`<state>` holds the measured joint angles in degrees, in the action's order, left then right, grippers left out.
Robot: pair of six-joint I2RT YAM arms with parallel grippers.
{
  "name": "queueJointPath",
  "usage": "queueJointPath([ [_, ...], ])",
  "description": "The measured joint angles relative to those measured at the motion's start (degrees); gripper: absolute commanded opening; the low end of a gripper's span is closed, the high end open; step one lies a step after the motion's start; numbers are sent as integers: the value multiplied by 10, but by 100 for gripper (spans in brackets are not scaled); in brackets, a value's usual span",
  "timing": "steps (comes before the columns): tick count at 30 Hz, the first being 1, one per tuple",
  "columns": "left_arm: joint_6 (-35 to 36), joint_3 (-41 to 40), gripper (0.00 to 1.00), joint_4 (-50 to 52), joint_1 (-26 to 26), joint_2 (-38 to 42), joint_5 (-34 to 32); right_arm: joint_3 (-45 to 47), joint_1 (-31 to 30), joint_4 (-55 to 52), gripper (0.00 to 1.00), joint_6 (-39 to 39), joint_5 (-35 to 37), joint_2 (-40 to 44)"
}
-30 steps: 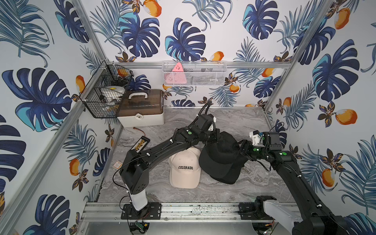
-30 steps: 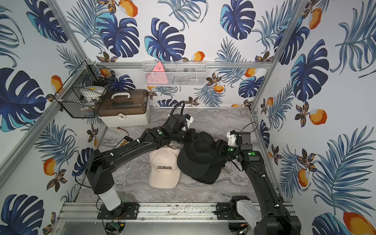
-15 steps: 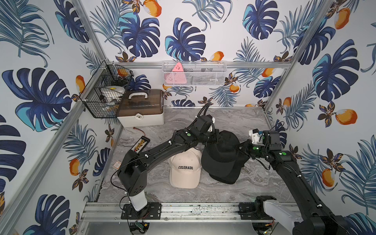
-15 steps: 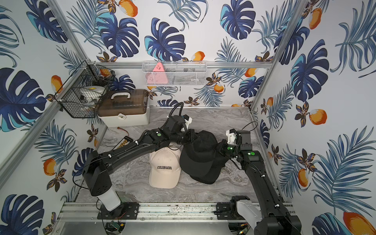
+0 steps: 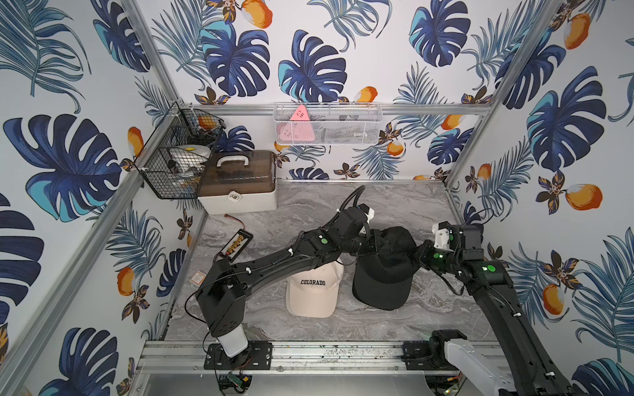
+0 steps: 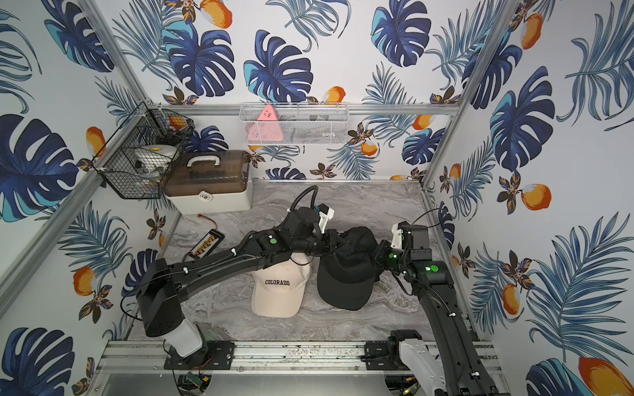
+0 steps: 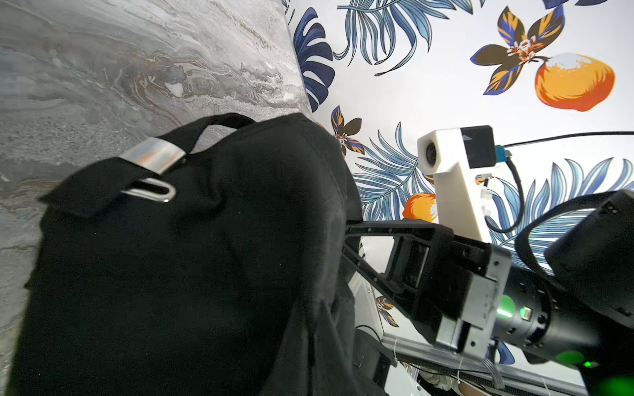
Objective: Stack the baseball caps by color
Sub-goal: Place the baseball cap on the baseball cap.
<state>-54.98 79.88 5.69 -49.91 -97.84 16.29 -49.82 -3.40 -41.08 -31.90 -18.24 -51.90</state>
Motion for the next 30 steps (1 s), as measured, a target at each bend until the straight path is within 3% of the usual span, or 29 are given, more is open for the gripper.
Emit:
queueJointPath([
  [11,27,7,0,-66,0,-81,6,62,1,24,0,-7,87,-5],
  [17,54,-9,0,-92,0,-96,-11,99,1,85,16,-16,87,-31],
  [24,75,-37,41,-110,1,-99,-42,107,4,103,57,-21,138,-54],
  [28,120,-34,64,-96,1,-91,-69,107,5,96,83,-21,174,-33],
  [30,149,-27,72,-84,1,-82,-87,107,5,84,91,-24,187,-23],
])
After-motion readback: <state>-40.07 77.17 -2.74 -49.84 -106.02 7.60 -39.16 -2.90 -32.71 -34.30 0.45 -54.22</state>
